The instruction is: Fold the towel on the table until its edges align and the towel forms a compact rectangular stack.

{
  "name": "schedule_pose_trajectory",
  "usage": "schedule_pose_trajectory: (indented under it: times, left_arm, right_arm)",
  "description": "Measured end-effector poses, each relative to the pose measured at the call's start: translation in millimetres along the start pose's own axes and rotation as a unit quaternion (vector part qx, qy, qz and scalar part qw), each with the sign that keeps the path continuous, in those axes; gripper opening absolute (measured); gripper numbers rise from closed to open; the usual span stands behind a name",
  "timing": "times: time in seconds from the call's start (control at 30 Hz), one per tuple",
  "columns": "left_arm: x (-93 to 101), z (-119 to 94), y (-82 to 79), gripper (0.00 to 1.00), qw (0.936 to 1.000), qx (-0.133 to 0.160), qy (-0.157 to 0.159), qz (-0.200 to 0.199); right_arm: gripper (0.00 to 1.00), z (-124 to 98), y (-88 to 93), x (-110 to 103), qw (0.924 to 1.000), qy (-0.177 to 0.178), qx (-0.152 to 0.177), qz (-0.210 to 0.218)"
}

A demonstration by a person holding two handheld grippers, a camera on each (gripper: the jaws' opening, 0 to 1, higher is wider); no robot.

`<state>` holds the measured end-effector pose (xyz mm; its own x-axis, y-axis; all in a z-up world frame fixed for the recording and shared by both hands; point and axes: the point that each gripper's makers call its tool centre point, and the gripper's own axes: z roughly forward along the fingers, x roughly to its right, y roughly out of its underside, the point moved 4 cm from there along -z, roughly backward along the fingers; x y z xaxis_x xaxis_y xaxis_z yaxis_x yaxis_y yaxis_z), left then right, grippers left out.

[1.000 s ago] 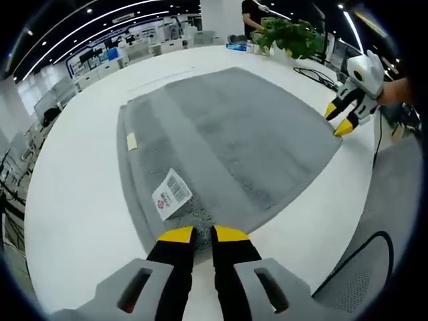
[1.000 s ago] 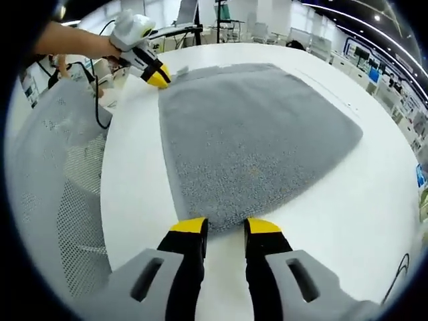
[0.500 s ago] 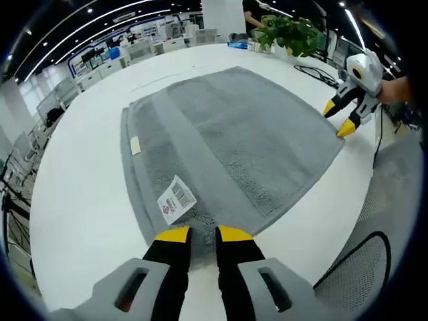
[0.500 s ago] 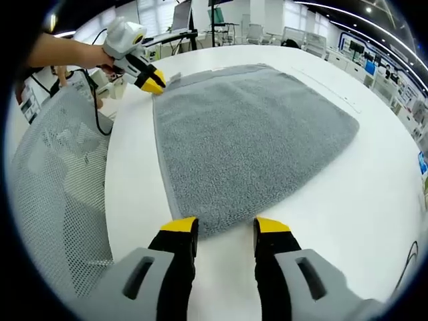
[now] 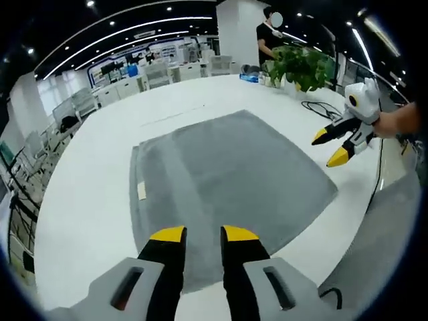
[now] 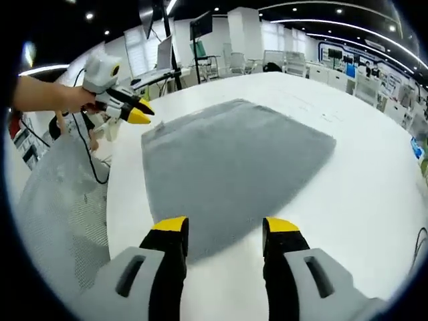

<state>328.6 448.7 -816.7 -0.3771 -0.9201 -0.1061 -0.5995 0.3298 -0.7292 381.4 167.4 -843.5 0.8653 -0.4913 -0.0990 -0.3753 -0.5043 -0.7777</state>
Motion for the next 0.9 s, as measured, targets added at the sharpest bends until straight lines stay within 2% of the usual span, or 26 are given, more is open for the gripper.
schedule_pose_trajectory:
  times: [0.07,0.2,0.3,0.37,0.6,0.7,0.77,0.9]
  left_arm:
    - [6.7,-0.9,-8.2,0.22,0.9999,0.012,0.002,-0.008]
    - [21.9,-2.1,-26.2,0.25,0.9992,0.031,0.007,-0.025]
    - [39.6,-3.6,-35.5,0.25,0.9987,0.042,0.022,-0.017]
    - [46.2,-5.6,-40.3,0.25,0.9988,0.044,0.02,-0.006]
    - [71.0,-10.8,-53.9,0.25,0.9979,0.055,0.033,0.004]
    - [80.9,-11.3,-55.9,0.25,0.9975,0.057,0.039,0.01]
    - [96.1,-12.3,-57.9,0.25,0.9972,0.056,0.045,0.021]
    - [107.6,-10.0,-61.3,0.25,0.9964,0.06,0.054,0.025]
  right_arm:
    - [0.47,-4.5,-8.2,-0.6,0.9999,0.004,0.01,0.0]
    - [0.48,-13.2,-30.3,16.0,0.9986,0.019,0.048,0.007]
    - [0.49,-15.8,-39.2,23.6,0.9983,0.02,0.054,0.002]
    - [0.48,-17.2,-44.3,31.1,0.9981,0.023,0.057,-0.006]
    - [0.42,-24.3,-60.2,47.6,0.9962,0.032,0.081,0.0]
    - [0.42,-28.0,-63.2,45.6,0.9956,0.039,0.085,-0.003]
    - [0.41,-28.6,-64.3,46.0,0.9953,0.04,0.087,-0.004]
    - [0.41,-29.7,-69.1,45.8,0.9941,0.043,0.099,-0.001]
